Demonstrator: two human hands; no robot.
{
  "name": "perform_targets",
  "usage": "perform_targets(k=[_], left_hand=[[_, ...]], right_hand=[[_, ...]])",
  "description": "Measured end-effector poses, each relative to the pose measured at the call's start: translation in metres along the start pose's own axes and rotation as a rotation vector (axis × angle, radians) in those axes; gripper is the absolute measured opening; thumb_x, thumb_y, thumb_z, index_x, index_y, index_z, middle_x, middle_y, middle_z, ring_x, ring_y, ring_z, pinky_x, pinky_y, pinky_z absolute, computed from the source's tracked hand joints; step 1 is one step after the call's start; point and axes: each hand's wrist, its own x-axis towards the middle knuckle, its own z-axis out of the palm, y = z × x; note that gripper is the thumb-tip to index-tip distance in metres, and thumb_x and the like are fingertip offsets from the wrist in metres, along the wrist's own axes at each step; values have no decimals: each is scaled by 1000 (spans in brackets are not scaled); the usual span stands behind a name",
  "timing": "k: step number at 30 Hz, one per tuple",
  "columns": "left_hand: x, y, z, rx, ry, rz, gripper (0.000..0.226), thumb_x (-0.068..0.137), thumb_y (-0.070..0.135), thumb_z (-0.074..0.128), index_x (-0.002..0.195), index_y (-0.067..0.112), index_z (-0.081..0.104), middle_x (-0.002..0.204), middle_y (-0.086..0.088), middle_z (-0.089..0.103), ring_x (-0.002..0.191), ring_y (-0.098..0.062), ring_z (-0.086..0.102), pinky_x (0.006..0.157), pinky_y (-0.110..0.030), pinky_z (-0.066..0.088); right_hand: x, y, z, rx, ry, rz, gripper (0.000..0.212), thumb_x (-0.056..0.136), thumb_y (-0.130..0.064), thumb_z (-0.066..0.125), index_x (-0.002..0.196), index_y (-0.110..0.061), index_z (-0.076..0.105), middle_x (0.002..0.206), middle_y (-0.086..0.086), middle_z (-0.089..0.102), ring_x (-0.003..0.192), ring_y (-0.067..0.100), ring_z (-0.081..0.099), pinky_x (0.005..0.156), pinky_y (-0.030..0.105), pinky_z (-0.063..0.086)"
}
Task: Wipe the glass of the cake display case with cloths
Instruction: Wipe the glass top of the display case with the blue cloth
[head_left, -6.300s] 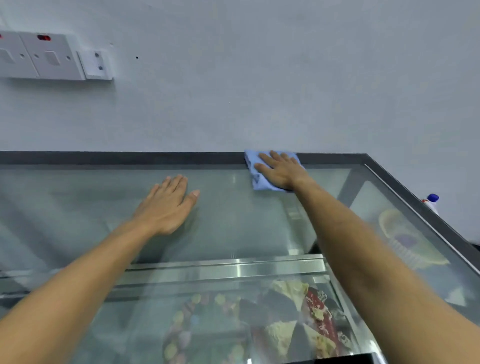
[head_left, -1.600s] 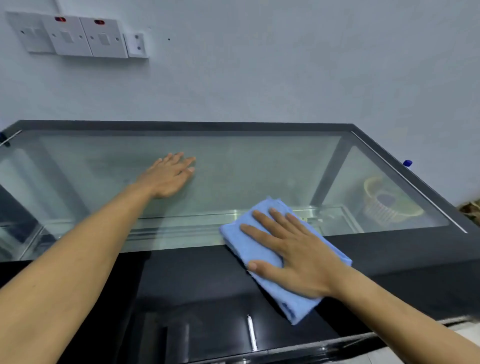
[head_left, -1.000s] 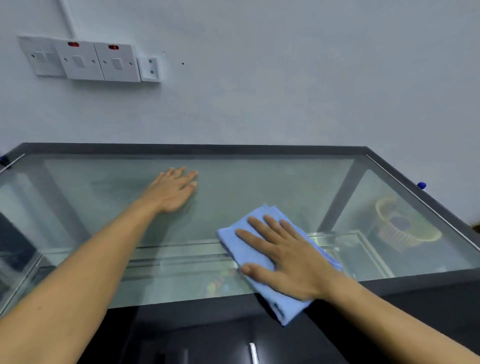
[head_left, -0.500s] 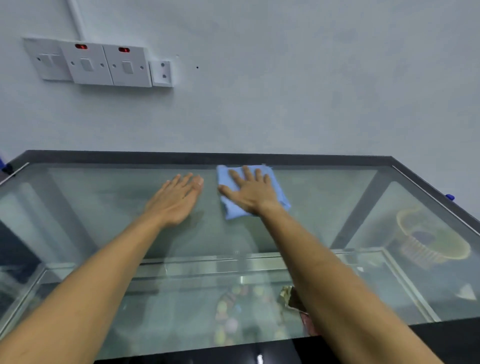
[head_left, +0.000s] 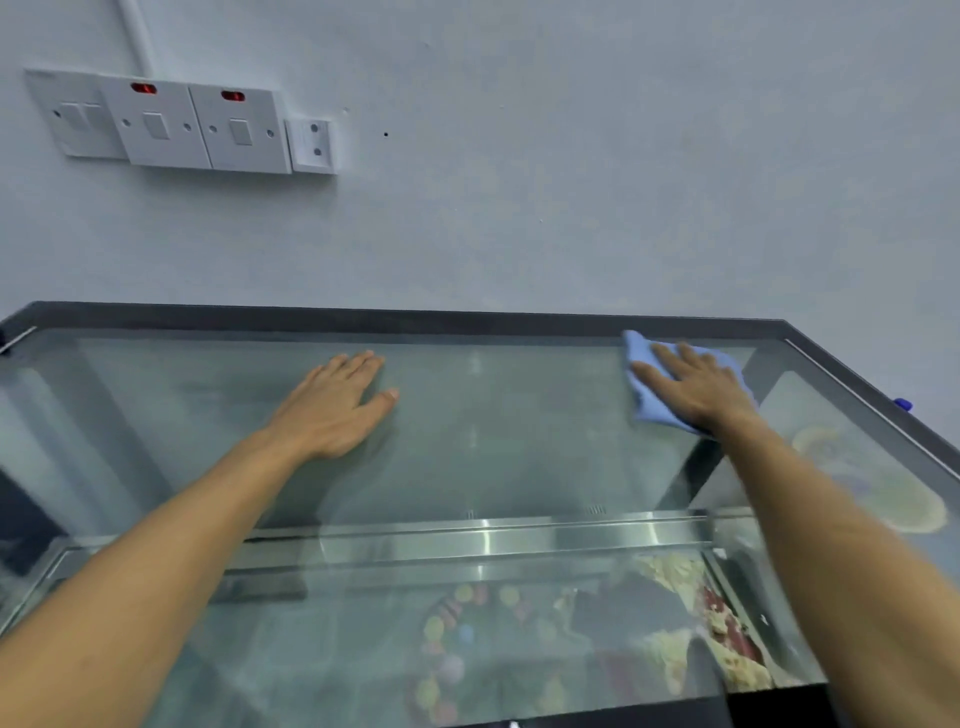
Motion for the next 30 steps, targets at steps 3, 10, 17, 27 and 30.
perform_targets(k=[3,10,17,27,30], left_hand=[[7,-11,-1,15,-11,29,84,97,76,15,166,28,12,174,8,7,160,-18,6,130,-41,7],[8,-8,3,34,-26,-1,69,106,61,15,166,31,-1,173,11,-7,160,-15,-8,130,-37,-4],[5,-9,1,-184,46,-72,64,109,49,12,166,23,-4,173,8,-8,159,-7,-7,129,-31,-4],[2,-3,-3,-1,-34,-72,66,110,50,15,167,22,-1,173,4,-9,160,-18,-9,129,-36,-6],[2,-2,-3,-9,-30,-80,65,109,51,13,167,22,-1,173,5,-9,160,-17,-10,130,-35,-6]], right_hand=[[21,27,-2,11,27,83,79,95,-77,27,162,-36,22,171,1,18,157,29,15,125,53,11],[60,-85,13,49,55,160,82,95,-75,21,163,-30,21,171,9,13,157,38,9,126,54,6],[10,-274,39,5,-65,-423,74,100,-72,23,164,-35,16,173,5,8,158,35,5,126,50,5],[-2,0,3,-22,-29,-230,113,72,-100,0,162,-37,23,172,-1,16,159,25,11,129,47,6],[56,-51,8,-20,55,-2,90,90,-82,13,163,-30,20,171,9,16,155,37,16,125,53,13]])
